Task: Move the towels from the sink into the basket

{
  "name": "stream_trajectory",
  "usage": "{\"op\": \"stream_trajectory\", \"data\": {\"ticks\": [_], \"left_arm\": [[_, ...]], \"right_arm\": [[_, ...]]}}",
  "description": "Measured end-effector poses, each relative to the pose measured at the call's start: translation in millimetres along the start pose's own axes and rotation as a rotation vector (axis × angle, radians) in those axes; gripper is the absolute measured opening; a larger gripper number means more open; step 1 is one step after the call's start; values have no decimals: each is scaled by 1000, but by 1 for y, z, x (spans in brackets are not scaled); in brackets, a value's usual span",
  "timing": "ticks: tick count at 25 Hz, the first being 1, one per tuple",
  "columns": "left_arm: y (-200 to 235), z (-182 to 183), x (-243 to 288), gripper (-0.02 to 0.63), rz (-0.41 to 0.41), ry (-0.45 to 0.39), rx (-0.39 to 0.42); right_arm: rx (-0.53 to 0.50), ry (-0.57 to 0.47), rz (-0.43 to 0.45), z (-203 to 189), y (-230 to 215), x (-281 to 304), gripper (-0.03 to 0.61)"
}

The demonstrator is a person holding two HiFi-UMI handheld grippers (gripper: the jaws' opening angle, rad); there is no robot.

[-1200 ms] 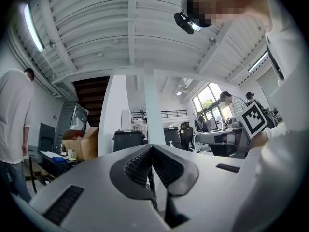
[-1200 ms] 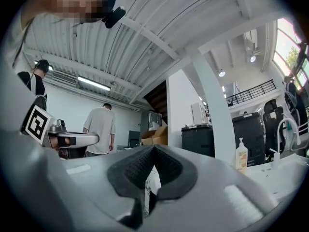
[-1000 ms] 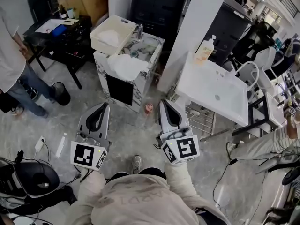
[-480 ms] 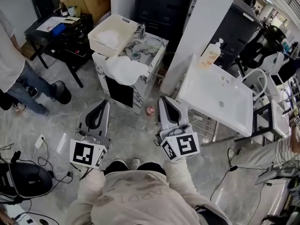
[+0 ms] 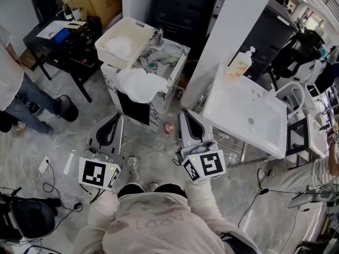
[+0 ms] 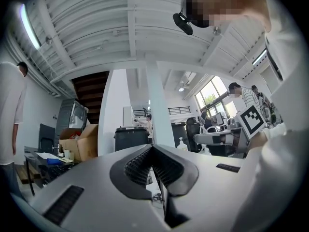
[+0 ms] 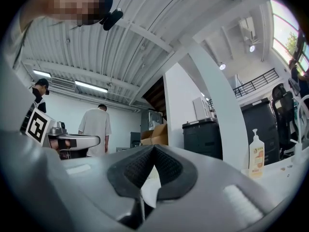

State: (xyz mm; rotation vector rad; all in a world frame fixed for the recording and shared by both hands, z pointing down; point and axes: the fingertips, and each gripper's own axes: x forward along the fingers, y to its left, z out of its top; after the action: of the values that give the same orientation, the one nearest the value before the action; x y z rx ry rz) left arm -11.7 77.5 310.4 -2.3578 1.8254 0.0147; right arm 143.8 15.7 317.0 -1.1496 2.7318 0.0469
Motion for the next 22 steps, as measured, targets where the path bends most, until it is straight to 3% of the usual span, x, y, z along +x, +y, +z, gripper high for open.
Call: {"op": "stream_trajectory", "data": {"ticks": [22], "left_arm": [[132, -42, 137, 5, -148, 24, -9]], "right_arm": [[-12, 12, -116, -36, -36, 171, 11]]}}
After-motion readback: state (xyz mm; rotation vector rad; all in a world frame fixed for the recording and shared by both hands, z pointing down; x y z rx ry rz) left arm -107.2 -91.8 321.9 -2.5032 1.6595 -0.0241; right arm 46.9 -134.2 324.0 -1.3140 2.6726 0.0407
